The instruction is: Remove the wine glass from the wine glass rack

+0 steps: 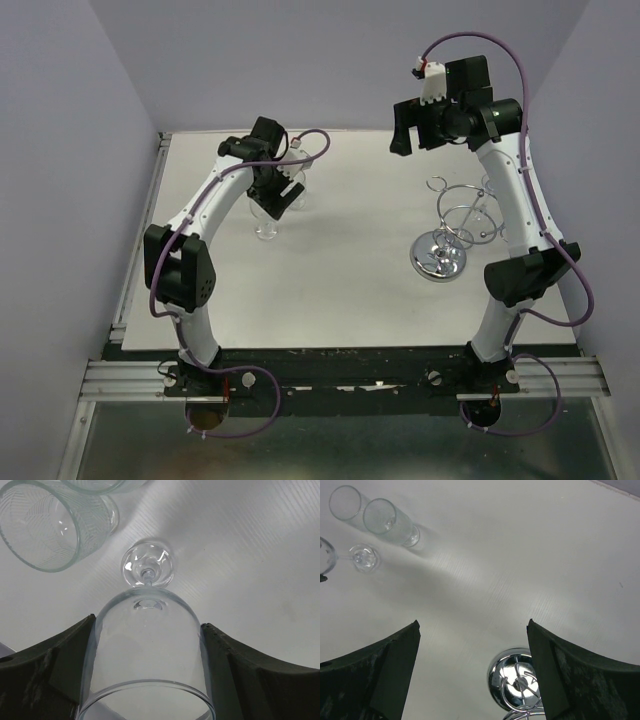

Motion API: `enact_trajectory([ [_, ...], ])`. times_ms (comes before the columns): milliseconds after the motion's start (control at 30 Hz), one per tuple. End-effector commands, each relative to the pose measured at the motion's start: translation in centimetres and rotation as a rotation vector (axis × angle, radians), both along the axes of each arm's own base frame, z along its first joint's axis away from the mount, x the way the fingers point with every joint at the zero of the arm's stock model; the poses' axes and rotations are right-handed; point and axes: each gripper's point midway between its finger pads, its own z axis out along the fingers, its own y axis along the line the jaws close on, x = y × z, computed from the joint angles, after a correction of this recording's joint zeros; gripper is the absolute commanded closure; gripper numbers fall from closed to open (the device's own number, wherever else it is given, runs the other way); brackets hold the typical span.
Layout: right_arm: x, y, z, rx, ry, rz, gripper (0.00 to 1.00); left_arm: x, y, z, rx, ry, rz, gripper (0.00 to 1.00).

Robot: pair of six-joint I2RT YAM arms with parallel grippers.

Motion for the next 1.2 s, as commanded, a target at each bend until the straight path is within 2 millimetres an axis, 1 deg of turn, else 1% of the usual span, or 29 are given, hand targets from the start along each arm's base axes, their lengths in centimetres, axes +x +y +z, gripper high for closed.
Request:
enact_trajectory([
  [0,0.0,0.2,-0.1,-0.002,-0.004,0.015,0.05,2.3,0.0,1.5,-0.041,-0.072,0.058,0.40],
  [200,0.0,0.1,-0.5,-0.007,0.003,0.016,0.05,3.2,0.3,1.0,-0.044,-0.075,0.090,0.40],
  [333,0.0,0.1,-0.4,-0.008,0.003,0.015,0.05,3.7,-0.1,1.1,-0.083,-0.072,0.115,0.40],
  [467,-0.1,0.1,-0.6,-0.008,0.008,0.017,0.05,4.2,-0.1,1.0,-0.078,-0.076,0.122,0.40],
  [633,0.0,0.1,-0.7,-0.011,0.009,0.019,0.05,4.3,-0.1,0.7,-0.088,-0.065,0.134,0.39],
  [900,0.1,0.2,-0.8,-0.009,0.010,0.021,0.05,3.9,-0.4,0.1,-0.103,-0.028,0.138,0.37],
  [967,0.0,0.2,-0.8,-0.009,0.013,0.021,0.05,3.9,-0.4,-0.1,-0.097,-0.027,0.144,0.35],
  [1033,0.1,0.2,-0.9,-0.011,0.015,0.022,0.05,4.1,0.0,0.0,-0.082,-0.037,0.170,0.30],
  [1167,0.0,0.2,-0.8,-0.009,0.012,0.024,0.05,4.2,0.5,0.8,-0.065,-0.066,0.185,0.23],
])
